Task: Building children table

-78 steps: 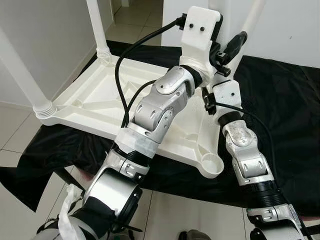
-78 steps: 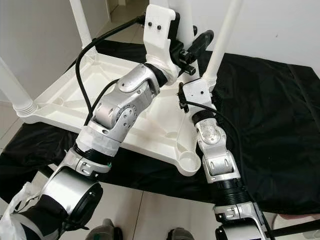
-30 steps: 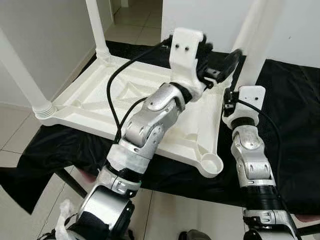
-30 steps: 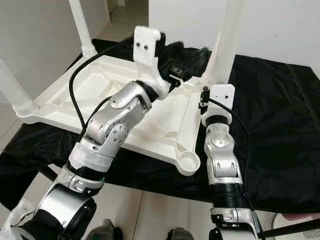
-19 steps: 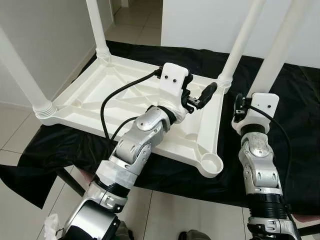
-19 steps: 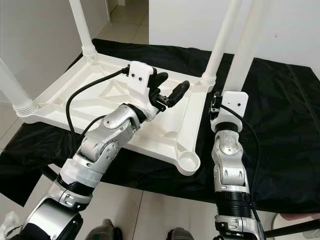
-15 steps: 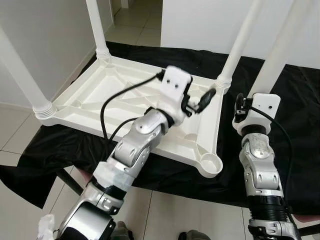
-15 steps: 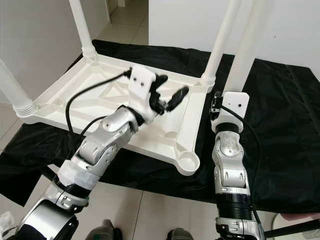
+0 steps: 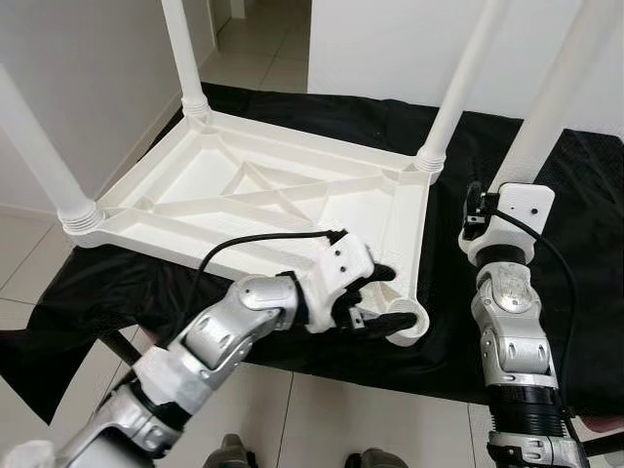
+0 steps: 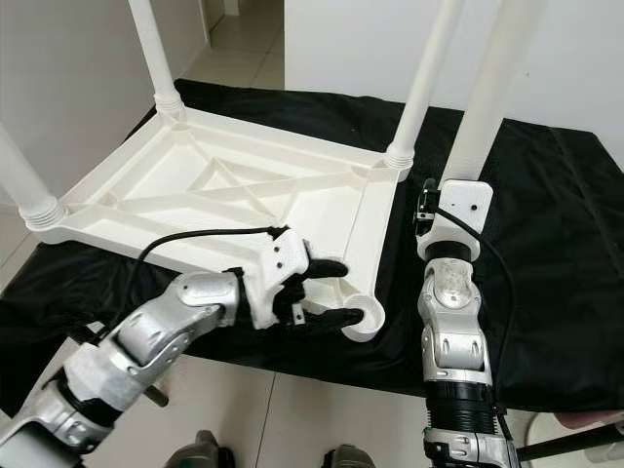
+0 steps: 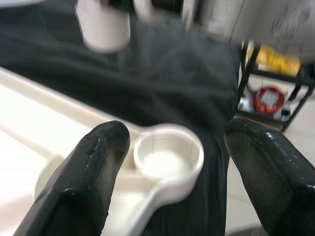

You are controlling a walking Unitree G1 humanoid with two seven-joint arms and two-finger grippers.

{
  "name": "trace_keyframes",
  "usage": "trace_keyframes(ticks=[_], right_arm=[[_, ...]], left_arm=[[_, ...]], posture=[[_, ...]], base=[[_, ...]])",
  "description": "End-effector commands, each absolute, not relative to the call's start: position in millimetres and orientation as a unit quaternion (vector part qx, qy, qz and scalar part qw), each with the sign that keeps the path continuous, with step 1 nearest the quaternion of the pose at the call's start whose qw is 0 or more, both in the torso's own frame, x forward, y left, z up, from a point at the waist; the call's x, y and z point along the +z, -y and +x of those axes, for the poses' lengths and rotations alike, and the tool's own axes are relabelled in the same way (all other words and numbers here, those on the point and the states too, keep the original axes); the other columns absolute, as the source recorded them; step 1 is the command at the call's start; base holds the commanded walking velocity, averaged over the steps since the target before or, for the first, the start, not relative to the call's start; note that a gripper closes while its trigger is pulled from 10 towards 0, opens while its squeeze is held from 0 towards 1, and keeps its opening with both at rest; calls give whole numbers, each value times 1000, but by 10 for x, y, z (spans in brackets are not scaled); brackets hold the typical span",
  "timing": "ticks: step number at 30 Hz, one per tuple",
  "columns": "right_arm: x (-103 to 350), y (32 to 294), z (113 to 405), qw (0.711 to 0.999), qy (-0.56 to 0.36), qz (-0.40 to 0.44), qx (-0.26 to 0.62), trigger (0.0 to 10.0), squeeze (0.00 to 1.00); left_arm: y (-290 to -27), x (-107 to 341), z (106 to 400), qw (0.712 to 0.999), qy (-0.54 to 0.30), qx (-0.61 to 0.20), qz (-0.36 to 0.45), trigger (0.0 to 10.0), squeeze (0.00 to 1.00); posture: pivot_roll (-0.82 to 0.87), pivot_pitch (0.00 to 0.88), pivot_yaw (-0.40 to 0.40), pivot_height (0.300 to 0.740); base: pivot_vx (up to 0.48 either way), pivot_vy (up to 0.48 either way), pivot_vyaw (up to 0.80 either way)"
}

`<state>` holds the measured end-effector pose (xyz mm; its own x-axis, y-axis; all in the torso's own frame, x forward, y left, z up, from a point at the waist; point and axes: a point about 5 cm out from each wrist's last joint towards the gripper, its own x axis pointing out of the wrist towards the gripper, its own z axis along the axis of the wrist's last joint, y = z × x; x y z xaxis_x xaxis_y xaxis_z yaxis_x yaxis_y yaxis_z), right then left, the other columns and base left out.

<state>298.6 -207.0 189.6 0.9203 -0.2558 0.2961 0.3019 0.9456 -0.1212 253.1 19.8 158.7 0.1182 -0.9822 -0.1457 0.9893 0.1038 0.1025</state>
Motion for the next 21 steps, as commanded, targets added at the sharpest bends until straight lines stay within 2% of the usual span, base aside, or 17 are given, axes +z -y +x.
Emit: trace_keyframes(ticks=[1,4,7,8,9,10,11,12,17,21], right_arm=[[1915,2110,2963,975,144,-83,-149,10000,0],[1916,2117,2963,975,143,-84,-150,10000,0],[1929,2133,2963,973,146,-87,-154,10000,0],[1929,2133,2963,973,146,-87,-154,10000,0],[1933,2136,2965,973,146,-87,-156,10000,0],[1941,2144,2961,972,148,-88,-159,10000,0],[1941,2144,2961,972,148,-88,-159,10000,0],[1947,2149,2957,972,149,-88,-161,10000,0],[1968,2165,2946,970,152,-91,-167,10000,0],[1976,2180,2939,969,153,-93,-169,10000,0]], left_arm=[[-204,1531,2485,715,-27,-691,107,10000,0],[-223,1496,2507,716,-32,-686,127,10000,0],[-209,1403,2634,742,-44,-647,171,10000,0],[-209,1403,2634,742,-44,-647,171,10000,0],[-204,1393,2674,751,-47,-635,175,10000,0],[-193,1393,2771,772,-53,-608,177,10000,0],[-193,1393,2771,772,-53,-608,177,10000,0],[-188,1396,2832,785,-58,-590,177,10000,0],[-228,1325,2997,805,-104,-547,204,10000,0],[-244,1302,3046,808,-106,-534,227,10000,0]], posture=[[5,0,-28,740],[5,0,-26,740],[2,0,-20,740],[2,0,-20,740],[-1,0,-14,740],[-3,0,-11,740],[-3,0,-11,740],[-3,0,-11,740],[-12,0,1,740],[-15,0,5,740]], base=[[0,0,0],[0,0,0],[0,0,0],[0,0,0],[0,0,0],[0,0,0],[0,0,0],[0,0,0],[0,0,0],[0,0,0]])
